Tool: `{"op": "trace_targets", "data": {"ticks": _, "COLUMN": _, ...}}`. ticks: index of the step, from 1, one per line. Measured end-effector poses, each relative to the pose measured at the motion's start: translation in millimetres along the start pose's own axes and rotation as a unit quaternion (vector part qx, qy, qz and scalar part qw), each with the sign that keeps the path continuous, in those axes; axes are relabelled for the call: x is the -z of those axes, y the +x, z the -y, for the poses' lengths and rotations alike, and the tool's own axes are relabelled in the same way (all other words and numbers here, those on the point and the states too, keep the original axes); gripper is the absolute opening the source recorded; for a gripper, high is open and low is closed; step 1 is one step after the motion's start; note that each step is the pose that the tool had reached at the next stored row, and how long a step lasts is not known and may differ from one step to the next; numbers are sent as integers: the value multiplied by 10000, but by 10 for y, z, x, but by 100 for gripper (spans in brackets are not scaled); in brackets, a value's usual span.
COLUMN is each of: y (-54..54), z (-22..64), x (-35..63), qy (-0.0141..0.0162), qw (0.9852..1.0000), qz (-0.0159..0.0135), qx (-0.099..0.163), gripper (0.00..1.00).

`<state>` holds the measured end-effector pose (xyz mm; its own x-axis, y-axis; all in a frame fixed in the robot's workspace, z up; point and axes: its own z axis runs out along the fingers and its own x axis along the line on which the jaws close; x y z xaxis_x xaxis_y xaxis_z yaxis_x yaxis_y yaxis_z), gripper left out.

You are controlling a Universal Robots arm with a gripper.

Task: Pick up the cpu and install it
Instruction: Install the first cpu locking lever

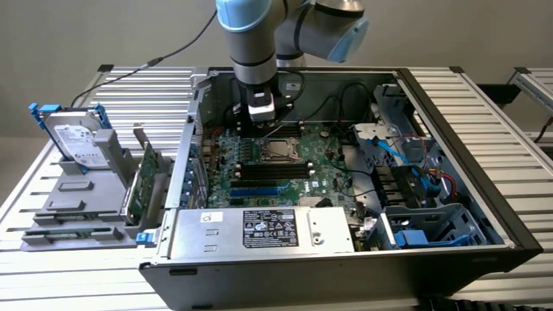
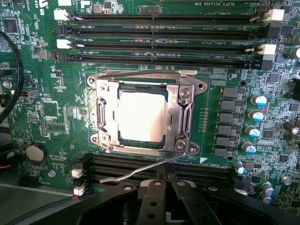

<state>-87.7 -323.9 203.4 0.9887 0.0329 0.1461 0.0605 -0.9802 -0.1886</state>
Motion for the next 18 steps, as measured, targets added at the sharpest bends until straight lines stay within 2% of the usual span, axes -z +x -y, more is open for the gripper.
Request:
{"op": "trace_targets", "data": {"ticks": 6, "y": -61, "z": 4, "x": 8, "qy": -25, "qw": 10000, "qz": 1, "qx": 4, "gripper": 11}}
{"op": "trace_targets", "data": {"ticks": 13, "y": -145, "z": 18, "x": 19, "qy": -38, "qw": 10000, "qz": 3, "qx": 6, "gripper": 11}}
{"op": "trace_targets", "data": {"ticks": 15, "y": -143, "z": 22, "x": 39, "qy": -68, "qw": 10000, "qz": 4, "qx": 9, "gripper": 11}}
{"op": "trace_targets", "data": {"ticks": 16, "y": -136, "z": 31, "x": 83, "qy": -116, "qw": 9999, "qz": 7, "qx": 15, "gripper": 11}}
{"op": "trace_targets", "data": {"ticks": 18, "y": -105, "z": 29, "x": 76, "qy": -127, "qw": 9999, "qz": 7, "qx": 16, "gripper": 11}}
